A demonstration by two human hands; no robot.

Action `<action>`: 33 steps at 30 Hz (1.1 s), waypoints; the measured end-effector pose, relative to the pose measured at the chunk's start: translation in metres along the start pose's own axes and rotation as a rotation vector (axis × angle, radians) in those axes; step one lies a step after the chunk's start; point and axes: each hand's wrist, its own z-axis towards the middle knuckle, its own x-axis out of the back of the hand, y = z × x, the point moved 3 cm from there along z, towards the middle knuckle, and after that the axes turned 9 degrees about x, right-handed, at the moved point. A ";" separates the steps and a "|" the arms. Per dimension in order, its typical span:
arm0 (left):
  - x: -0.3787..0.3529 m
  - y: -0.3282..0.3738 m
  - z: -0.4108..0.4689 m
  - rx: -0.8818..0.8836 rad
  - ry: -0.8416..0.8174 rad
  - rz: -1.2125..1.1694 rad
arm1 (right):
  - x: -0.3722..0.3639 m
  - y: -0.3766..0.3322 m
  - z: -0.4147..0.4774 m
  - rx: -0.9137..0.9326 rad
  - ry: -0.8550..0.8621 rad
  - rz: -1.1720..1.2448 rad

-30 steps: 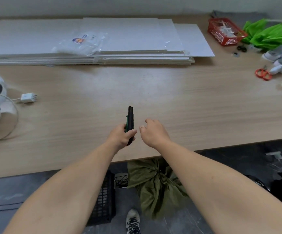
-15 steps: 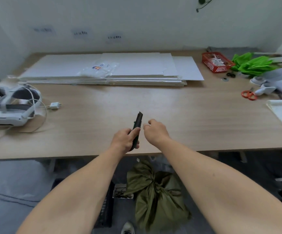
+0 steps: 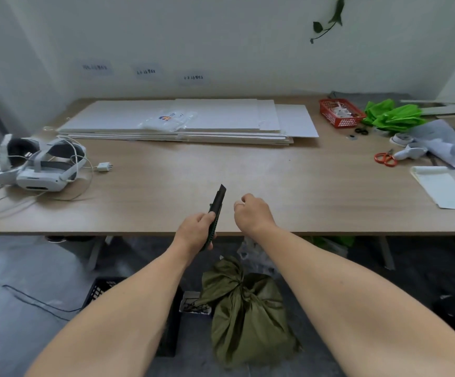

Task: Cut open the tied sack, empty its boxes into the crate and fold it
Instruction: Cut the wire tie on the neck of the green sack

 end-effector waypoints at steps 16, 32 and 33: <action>0.040 -0.071 0.019 -0.104 0.055 0.118 | -0.079 0.014 -0.009 -0.051 -0.053 -0.152; -0.079 -0.312 0.122 0.139 0.003 0.090 | -0.251 0.255 0.018 -0.232 -0.137 -0.010; -0.090 -0.331 0.133 0.151 0.006 0.115 | -0.265 0.275 0.022 -0.227 -0.139 0.003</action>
